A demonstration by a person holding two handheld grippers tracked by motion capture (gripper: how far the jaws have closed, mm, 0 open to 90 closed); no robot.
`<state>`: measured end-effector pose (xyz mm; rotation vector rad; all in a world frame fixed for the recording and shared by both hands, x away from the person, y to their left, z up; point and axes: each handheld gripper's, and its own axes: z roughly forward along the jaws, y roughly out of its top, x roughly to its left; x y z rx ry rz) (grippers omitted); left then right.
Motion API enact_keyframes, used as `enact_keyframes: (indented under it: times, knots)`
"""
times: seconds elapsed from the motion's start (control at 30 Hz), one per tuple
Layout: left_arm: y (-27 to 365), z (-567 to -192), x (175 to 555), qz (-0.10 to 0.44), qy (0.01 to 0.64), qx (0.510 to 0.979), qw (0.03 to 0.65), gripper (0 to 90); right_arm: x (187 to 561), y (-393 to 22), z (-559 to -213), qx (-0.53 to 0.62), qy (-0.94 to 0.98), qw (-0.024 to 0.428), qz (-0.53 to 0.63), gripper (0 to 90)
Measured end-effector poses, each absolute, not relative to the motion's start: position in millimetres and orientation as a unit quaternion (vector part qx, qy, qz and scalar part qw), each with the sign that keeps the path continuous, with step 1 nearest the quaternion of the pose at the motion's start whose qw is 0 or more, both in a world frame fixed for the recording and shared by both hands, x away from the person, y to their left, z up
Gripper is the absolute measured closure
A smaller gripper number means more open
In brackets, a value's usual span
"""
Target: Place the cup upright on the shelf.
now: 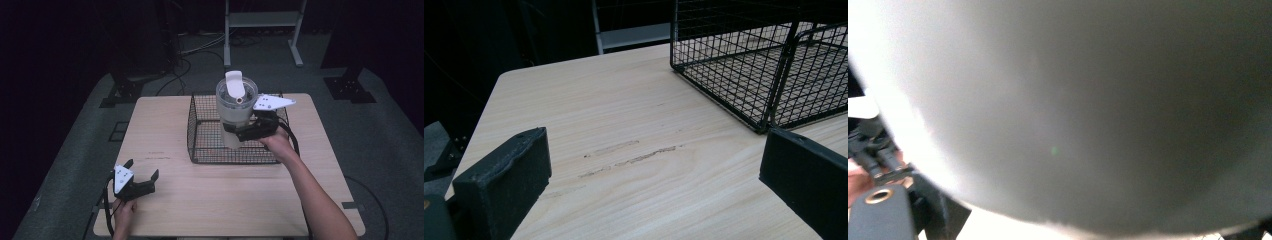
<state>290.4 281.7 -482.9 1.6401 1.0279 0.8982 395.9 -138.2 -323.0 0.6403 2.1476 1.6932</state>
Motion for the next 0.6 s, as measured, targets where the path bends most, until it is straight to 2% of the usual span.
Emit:
enact_keyframes:
  times: [0.3, 0.43, 0.6]
  knots:
    - [281.9, -482.8, 290.2, 0.367, 0.423, 0.673, 0.483, 0.0, 441.7, -121.0, -335.1, 0.238, 0.768, 0.160, 0.573, 9.4]
    - [282.0, -482.7, 290.1, 0.367, 0.422, 0.673, 0.483, 0.0, 452.9, -115.3, -340.8, 0.230, 0.776, 0.172, 0.562, 9.4]
    - [281.9, -482.8, 289.9, 0.368, 0.419, 0.676, 0.482, 0.0, 473.6, -103.4, -356.5, 0.233, 0.778, 0.160, 0.561, 9.4]
